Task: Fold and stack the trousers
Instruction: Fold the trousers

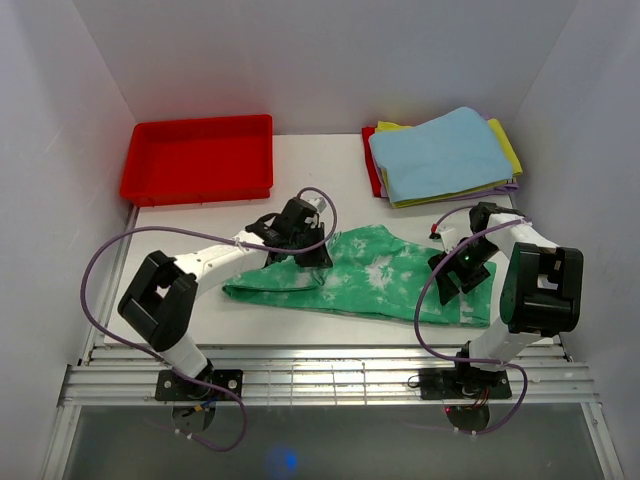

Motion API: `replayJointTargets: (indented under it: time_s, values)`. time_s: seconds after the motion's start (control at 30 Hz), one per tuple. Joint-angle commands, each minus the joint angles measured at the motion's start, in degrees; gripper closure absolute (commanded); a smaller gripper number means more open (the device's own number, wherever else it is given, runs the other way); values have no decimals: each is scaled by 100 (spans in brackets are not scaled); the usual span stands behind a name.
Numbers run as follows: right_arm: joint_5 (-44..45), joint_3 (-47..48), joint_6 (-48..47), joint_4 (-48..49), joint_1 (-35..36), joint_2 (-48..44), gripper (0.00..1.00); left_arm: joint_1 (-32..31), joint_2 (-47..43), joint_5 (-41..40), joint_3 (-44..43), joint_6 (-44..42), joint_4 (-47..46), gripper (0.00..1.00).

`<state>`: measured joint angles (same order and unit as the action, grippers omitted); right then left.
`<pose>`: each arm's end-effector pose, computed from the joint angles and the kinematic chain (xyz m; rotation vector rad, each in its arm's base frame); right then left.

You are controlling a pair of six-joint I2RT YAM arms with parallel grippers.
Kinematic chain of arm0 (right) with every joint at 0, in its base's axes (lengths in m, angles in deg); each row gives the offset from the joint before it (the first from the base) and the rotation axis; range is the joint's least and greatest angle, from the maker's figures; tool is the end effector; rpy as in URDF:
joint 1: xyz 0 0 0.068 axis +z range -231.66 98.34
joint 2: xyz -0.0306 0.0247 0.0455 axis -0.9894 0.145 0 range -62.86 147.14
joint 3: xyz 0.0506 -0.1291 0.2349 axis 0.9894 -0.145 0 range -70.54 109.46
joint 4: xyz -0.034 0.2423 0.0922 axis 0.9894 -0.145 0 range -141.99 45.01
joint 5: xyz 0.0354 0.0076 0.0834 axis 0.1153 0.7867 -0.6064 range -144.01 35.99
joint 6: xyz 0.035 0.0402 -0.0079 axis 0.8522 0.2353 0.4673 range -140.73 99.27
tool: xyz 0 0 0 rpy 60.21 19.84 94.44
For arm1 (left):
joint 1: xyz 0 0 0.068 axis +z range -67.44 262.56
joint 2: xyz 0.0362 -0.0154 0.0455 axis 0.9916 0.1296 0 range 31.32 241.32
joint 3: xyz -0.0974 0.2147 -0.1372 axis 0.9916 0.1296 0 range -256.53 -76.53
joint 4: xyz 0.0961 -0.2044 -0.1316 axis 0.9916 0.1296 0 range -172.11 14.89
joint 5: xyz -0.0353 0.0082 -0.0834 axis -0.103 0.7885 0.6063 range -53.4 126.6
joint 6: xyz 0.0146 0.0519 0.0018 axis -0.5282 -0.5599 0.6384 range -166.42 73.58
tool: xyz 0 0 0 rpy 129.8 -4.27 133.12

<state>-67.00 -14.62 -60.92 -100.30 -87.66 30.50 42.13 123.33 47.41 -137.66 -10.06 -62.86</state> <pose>0.2607 -0.0194 0.1671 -0.8964 2.9433 0.3513 0.2545 -0.2256 0.2193 0.1813 2.5961 -0.7784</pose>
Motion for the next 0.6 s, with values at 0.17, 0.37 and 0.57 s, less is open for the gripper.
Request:
replayJointTargets:
  time_s: [0.17, 0.37, 0.57]
  values:
    - [-124, -169, 19, 55, -24, 104, 10, -141, 467, -26, -330, 381, -175, 100]
    - [-528, 173, 28, -277, -7, -177, 10, -212, 696, 79, -400, 337, -255, 70]
    - [-1336, 1041, 142, -823, 160, -494, 10, -220, 389, 343, -620, 48, -159, 25]
